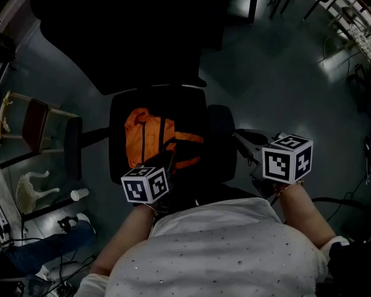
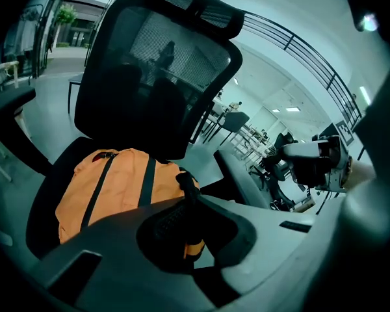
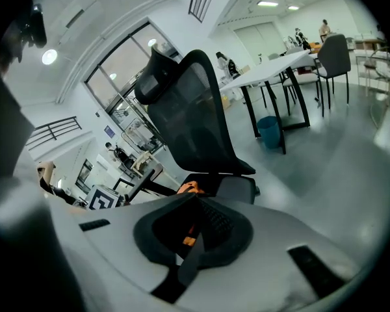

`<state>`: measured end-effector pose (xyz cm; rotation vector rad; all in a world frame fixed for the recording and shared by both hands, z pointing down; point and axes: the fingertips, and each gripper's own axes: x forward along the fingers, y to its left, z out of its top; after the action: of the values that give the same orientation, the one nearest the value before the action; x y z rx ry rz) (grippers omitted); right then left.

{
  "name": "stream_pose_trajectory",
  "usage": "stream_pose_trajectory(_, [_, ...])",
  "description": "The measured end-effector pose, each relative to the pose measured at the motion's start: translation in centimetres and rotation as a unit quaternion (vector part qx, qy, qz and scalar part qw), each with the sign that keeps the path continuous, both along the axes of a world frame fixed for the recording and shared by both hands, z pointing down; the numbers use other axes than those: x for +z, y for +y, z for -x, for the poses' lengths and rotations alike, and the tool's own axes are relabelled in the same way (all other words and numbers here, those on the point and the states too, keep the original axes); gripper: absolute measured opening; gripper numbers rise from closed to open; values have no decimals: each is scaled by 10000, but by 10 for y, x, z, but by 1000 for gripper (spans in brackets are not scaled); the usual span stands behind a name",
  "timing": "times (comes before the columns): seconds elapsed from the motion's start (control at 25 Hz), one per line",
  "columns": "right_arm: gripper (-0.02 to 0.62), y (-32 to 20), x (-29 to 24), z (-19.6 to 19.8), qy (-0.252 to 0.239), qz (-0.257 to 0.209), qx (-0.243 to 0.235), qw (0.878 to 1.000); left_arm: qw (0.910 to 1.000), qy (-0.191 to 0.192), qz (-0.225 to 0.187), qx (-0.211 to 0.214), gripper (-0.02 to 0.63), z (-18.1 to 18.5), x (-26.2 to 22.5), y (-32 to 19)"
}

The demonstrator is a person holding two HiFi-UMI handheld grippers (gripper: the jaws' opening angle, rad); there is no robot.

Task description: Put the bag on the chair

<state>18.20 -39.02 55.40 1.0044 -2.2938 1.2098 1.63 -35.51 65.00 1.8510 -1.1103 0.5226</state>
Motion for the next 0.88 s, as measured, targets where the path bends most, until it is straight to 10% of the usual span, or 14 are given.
stream_pose_trajectory(0.88, [6,-13,12,-9,162,28,-193,9997,9977,-458,58,499,14,-21,28,0])
